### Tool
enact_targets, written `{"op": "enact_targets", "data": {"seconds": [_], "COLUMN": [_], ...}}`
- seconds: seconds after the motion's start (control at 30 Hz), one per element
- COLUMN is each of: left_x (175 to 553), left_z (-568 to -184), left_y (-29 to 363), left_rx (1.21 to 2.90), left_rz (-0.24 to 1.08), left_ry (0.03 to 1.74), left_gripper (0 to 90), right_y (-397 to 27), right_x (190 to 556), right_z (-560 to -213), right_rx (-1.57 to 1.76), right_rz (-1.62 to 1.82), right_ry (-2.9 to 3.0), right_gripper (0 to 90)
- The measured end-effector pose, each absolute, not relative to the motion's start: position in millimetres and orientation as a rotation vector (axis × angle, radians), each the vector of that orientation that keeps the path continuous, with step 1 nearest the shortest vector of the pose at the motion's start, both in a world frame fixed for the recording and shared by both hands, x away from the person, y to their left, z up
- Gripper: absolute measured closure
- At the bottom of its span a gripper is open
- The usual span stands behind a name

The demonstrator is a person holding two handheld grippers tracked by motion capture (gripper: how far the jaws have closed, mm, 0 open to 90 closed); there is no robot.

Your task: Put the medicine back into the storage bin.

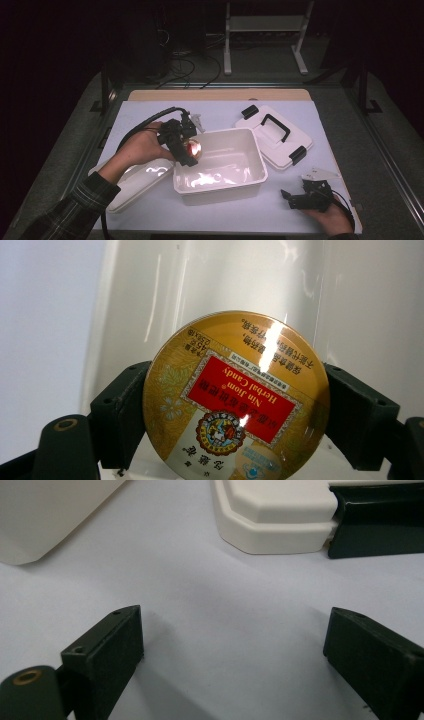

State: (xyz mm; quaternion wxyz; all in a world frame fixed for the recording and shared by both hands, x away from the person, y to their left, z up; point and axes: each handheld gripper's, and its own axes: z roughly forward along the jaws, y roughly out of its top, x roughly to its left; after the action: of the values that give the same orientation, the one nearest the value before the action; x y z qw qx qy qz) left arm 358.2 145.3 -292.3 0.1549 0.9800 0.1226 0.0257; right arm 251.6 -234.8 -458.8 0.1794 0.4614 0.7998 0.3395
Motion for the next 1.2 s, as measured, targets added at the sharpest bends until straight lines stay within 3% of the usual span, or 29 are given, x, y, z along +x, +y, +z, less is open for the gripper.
{"op": "enact_targets", "data": {"seconds": [0.6,1.2], "left_x": [352.3,354.0], "left_z": [-329.8,-335.5], "left_y": [138.1,141.0], "left_rx": [2.866,2.867], "left_rz": [0.053,0.031], "left_ry": [0.331,0.342], "left_gripper": [19.7,19.3], "right_y": [-234.8,-234.7], "right_x": [251.6,251.5], "right_z": [-458.8,-458.7], "right_rx": [1.305,1.306], "right_rz": [0.960,0.960], "right_ry": [2.262,2.261], "right_gripper": [8.6,8.5]}}
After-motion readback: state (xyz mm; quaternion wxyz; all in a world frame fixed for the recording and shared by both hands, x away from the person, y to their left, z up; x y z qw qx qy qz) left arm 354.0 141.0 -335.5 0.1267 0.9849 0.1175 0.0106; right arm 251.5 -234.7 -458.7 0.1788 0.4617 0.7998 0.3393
